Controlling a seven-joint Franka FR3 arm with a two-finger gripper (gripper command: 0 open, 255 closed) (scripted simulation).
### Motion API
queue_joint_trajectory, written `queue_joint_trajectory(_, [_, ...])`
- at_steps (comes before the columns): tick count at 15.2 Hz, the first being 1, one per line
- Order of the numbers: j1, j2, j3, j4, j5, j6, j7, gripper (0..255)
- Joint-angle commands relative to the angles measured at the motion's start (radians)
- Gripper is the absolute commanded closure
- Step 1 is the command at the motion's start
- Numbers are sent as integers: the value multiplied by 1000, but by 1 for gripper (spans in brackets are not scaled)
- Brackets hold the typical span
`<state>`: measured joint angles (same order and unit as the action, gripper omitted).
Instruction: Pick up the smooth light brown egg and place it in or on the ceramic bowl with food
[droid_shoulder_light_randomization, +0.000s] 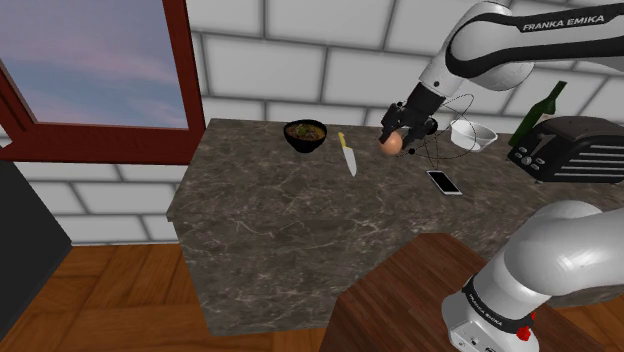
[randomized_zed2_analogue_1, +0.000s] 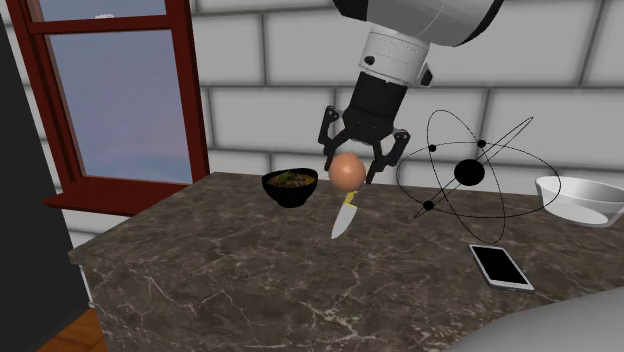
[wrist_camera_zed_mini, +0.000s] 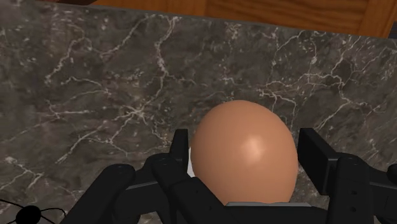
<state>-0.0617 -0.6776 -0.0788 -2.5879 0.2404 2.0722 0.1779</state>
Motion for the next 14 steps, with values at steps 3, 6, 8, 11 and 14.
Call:
queue_joint_trajectory(3, [17, 131, 4, 103, 13, 29, 3, 255])
queue_joint_trajectory(6, [31, 259, 6, 208, 26, 54, 4, 255])
queue_joint_trajectory(8, [38, 341, 7, 282, 33, 62, 6, 255])
queue_joint_trajectory(11, [46, 461, 9, 401, 42, 64, 10, 255])
queue_joint_trajectory(14, [52, 580, 11, 531, 48, 55, 17, 255])
